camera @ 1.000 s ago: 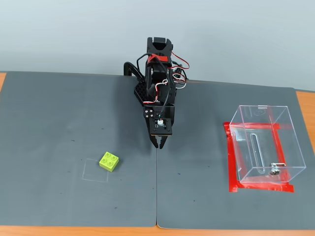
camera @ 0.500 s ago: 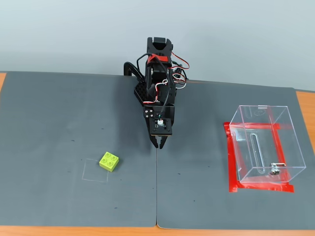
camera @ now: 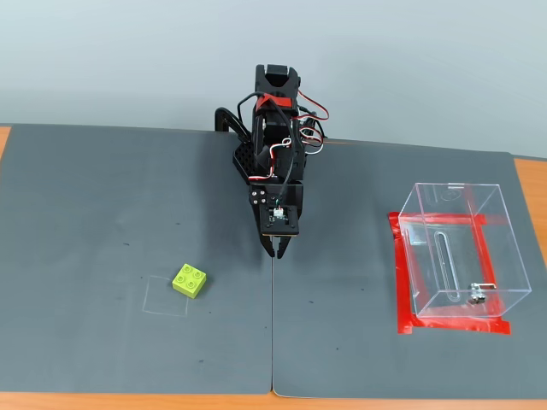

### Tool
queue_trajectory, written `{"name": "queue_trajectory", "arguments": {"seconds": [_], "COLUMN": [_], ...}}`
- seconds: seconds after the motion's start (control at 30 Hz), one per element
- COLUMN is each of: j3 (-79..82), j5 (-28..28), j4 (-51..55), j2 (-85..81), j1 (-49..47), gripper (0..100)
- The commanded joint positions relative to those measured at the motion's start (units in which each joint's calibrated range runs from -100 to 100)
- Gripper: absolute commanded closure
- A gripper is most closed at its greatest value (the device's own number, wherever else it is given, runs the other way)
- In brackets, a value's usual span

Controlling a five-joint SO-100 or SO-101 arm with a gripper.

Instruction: Pick the green lego block and place it into the transparent box

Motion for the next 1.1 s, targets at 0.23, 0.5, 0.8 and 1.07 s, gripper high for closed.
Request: {"name": "queue_trajectory", "arguments": {"seconds": [0.23, 0.5, 0.8, 1.07], "j3": [0.27, 0.27, 0.27, 0.27], "j5": [0.29, 0.29, 0.29, 0.03], "j4": [-0.48, -0.48, -0.48, -0.48], "j2": [-0.6, -0.6, -0.6, -0.6], "j1": [-0.16, -0.16, -0.16, 0.14], "gripper": [98, 98, 98, 98]}}
